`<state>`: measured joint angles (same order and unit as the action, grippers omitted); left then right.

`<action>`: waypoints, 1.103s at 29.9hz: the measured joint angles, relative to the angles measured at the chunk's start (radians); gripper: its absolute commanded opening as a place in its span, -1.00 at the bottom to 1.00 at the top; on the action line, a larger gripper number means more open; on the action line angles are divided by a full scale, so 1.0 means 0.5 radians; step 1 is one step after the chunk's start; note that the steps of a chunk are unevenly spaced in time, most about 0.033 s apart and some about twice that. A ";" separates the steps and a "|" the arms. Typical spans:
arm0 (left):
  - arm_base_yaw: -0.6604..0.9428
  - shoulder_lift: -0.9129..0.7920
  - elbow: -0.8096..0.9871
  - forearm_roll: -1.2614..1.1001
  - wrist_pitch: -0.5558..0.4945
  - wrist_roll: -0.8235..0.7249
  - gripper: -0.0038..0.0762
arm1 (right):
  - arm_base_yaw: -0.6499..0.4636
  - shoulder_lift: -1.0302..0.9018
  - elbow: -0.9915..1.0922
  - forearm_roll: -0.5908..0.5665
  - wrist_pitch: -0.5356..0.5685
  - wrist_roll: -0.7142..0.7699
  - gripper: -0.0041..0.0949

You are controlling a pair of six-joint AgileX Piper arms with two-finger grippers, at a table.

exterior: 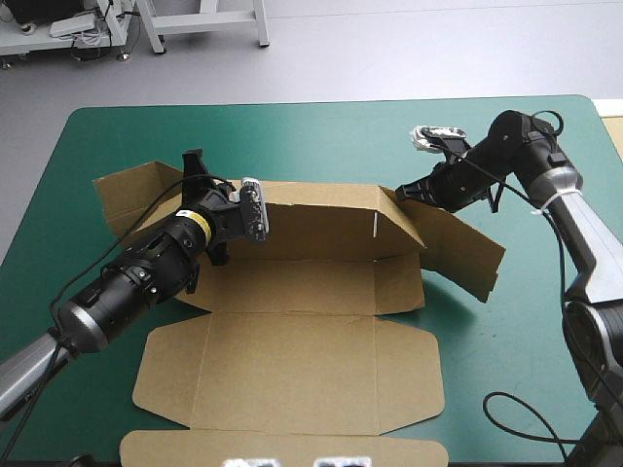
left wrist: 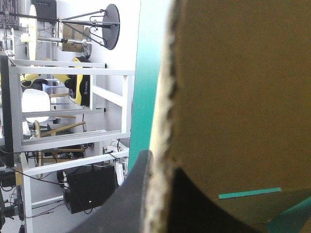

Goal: Fold the box

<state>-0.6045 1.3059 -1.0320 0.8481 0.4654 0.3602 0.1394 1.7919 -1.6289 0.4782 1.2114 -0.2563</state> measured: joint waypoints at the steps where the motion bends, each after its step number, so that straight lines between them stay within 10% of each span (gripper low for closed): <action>1: 0.000 0.000 0.000 0.002 0.000 0.000 -0.93 | 0.000 -0.016 0.002 0.020 0.000 -0.009 -0.94; 14: 0.000 0.000 0.000 0.025 0.009 -0.012 -0.93 | 0.019 -0.208 0.202 0.091 0.033 -0.089 -0.94; 33: -0.028 0.023 0.006 0.033 0.023 -0.016 -0.93 | 0.019 -0.802 1.067 0.805 -0.453 -1.244 -0.94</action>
<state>-0.6187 1.3174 -1.0289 0.8647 0.4771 0.3523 0.1487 1.3910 -1.0957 0.8806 0.9850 -0.8782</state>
